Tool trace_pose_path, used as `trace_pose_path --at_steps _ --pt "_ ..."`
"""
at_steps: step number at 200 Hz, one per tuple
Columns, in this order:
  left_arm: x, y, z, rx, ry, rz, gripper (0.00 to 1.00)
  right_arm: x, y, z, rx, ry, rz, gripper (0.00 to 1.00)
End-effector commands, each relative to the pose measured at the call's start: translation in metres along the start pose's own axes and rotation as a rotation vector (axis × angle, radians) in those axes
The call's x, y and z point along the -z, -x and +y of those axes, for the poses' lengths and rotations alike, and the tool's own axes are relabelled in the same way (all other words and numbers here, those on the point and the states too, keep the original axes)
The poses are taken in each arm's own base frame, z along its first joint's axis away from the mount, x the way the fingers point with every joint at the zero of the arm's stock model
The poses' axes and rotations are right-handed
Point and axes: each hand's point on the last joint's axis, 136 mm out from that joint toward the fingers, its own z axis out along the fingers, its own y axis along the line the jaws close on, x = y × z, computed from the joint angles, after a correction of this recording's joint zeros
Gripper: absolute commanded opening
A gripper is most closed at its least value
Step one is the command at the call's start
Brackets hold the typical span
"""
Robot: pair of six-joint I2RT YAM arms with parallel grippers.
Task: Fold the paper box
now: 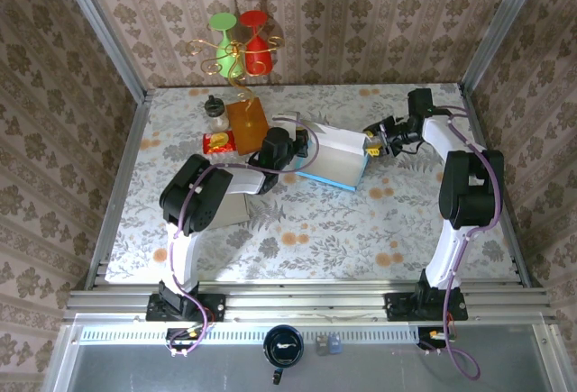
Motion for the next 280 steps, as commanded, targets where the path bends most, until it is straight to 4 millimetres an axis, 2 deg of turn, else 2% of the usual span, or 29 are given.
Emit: trace_pose_path --at_steps 1,39,93,186,239,280 --pt "0.01 0.009 -0.032 0.038 -0.131 -0.013 0.0 -0.002 -0.022 0.009 0.081 0.015 0.032 0.4" --pt "0.013 0.0 -0.035 0.066 -0.153 0.016 0.0 -0.005 -0.026 -0.006 0.127 -0.034 0.01 0.37" --pt "0.025 -0.022 -0.025 0.102 -0.138 0.068 0.0 -0.011 -0.033 -0.021 0.198 -0.072 -0.02 0.35" --pt "0.038 -0.045 -0.014 0.187 -0.13 0.155 0.02 -0.023 -0.042 -0.044 0.259 -0.187 -0.058 0.3" --pt "0.043 -0.056 -0.015 0.256 -0.159 0.191 0.05 -0.026 -0.045 -0.046 0.278 -0.203 -0.078 0.28" --pt "0.052 -0.059 -0.014 0.295 -0.16 0.208 0.16 -0.025 -0.049 -0.045 0.288 -0.208 -0.094 0.28"
